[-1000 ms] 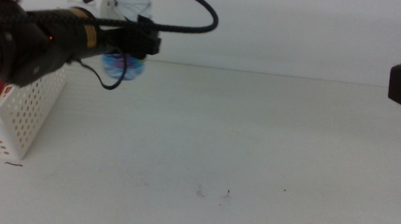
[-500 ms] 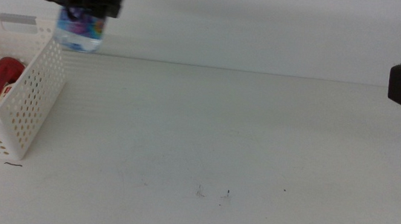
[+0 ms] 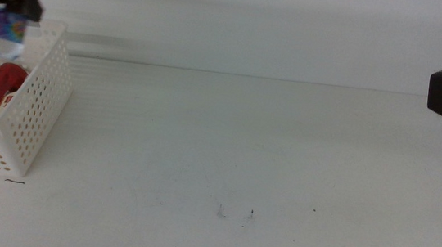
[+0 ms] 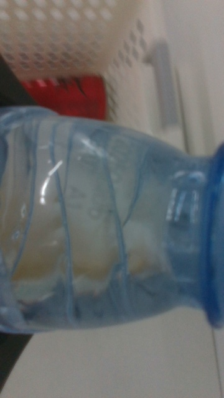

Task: Use arms to grab the bottles and put them into the dustbin to the left of the table.

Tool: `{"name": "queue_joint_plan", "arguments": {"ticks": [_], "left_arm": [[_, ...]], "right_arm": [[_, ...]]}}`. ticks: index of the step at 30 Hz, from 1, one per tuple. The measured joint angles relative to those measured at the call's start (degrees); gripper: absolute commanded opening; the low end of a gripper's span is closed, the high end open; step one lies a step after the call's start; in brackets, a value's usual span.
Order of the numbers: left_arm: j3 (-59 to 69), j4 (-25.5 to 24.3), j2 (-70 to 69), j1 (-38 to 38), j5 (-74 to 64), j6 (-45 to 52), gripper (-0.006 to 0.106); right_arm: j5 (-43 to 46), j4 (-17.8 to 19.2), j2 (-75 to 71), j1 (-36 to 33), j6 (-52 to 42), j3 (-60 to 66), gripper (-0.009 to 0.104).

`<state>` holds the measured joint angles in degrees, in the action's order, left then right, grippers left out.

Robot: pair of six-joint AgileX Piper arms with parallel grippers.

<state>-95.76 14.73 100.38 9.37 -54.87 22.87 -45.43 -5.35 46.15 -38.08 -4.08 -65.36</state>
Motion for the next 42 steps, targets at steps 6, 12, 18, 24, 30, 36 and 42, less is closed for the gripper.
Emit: {"name": "queue_joint_plan", "arguments": {"ticks": [6, 12, 18, 24, 30, 36, 42], "left_arm": [[-0.13, 0.27, 1.11, 6.51, -1.57, 1.14, 0.041], [-0.13, 0.14, 6.31, 7.73, -1.57, 2.58, 0.041], [-0.13, 0.55, 12.03, 7.73, -0.74, 3.87, 0.041], [-0.13, 0.96, 14.99, 7.73, 0.19, 4.11, 0.043], [-0.13, 1.01, 15.48, 7.73, 1.42, 4.11, 0.064], [-0.35, 1.86, 15.28, 7.73, 2.91, 4.16, 0.094], [-0.6, 2.04, 12.66, 6.78, 3.19, 4.28, 0.094]], "right_arm": [[0.0, 0.0, 0.0, 0.0, 0.0, 0.0, 0.088], [0.0, 0.0, 0.0, 0.0, 0.0, 0.0, 0.088], [0.0, 0.0, 0.0, 0.0, 0.0, 0.0, 0.088], [0.0, 0.0, 0.0, 0.0, 0.0, 0.0, 0.088], [0.0, 0.0, 0.0, 0.0, 0.27, 0.0, 0.088], [0.0, 0.0, 0.0, 0.0, 0.27, 0.0, 0.088], [-0.1, 0.0, 0.0, 0.0, 0.37, 0.0, 0.088]]}}
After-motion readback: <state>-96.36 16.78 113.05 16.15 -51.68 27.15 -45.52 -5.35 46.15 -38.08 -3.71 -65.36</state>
